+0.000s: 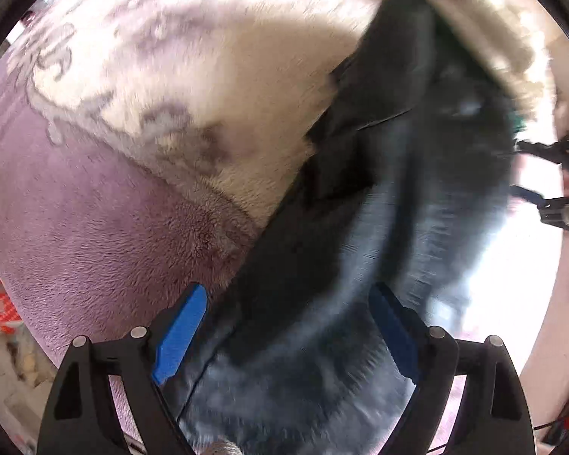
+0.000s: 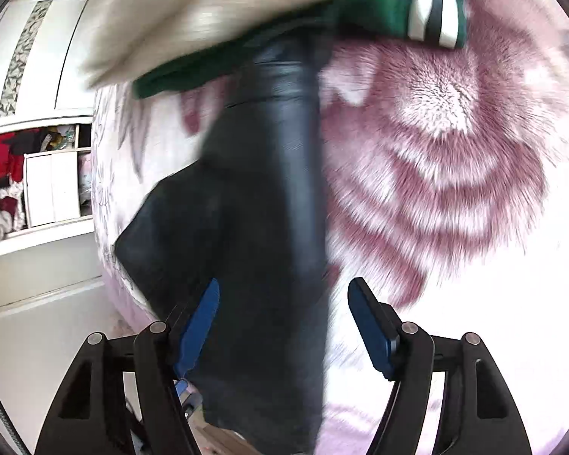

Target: Fold large clothes

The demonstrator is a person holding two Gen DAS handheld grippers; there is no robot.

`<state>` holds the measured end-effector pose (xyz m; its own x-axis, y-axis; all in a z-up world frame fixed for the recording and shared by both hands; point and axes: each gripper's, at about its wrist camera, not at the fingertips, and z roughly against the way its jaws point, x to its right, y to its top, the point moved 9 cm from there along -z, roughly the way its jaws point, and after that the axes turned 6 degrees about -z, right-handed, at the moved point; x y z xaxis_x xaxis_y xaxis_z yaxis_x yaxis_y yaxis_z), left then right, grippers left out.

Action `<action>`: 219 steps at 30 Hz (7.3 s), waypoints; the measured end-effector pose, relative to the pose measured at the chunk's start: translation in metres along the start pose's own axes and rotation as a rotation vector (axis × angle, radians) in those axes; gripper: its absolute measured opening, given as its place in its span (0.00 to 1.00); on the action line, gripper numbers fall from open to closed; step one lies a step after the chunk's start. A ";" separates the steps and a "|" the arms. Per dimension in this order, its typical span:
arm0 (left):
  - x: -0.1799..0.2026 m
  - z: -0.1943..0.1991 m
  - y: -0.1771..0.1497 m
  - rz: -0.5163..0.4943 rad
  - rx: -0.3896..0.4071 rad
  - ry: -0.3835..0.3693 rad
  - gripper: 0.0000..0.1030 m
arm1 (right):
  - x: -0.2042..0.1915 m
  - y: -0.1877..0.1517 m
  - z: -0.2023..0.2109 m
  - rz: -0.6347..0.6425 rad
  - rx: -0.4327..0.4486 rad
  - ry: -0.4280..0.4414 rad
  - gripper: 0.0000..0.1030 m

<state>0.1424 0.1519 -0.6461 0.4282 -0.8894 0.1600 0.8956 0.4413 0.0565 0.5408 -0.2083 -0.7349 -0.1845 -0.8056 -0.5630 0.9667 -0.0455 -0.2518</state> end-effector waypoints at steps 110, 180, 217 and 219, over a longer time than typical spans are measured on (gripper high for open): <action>-0.196 0.126 -0.063 0.423 0.009 0.168 1.00 | -0.055 -0.420 -0.052 0.668 -0.131 -0.077 0.33; -0.025 -0.033 0.028 0.256 0.033 -0.031 1.00 | 0.071 -0.229 0.079 0.099 -0.019 -0.076 0.17; -0.031 -0.036 0.029 0.568 0.198 -0.584 0.60 | 0.106 -0.263 -0.002 -0.022 -0.124 0.433 0.97; -0.028 -0.031 0.035 0.557 0.230 -0.545 0.60 | 0.099 -0.260 -0.004 -0.035 -0.110 0.446 0.93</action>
<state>0.1654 0.1890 -0.6795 0.6315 -0.3749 0.6787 0.4954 0.8684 0.0188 0.2708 -0.2736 -0.7283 -0.2980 -0.4708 -0.8304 0.9385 0.0147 -0.3451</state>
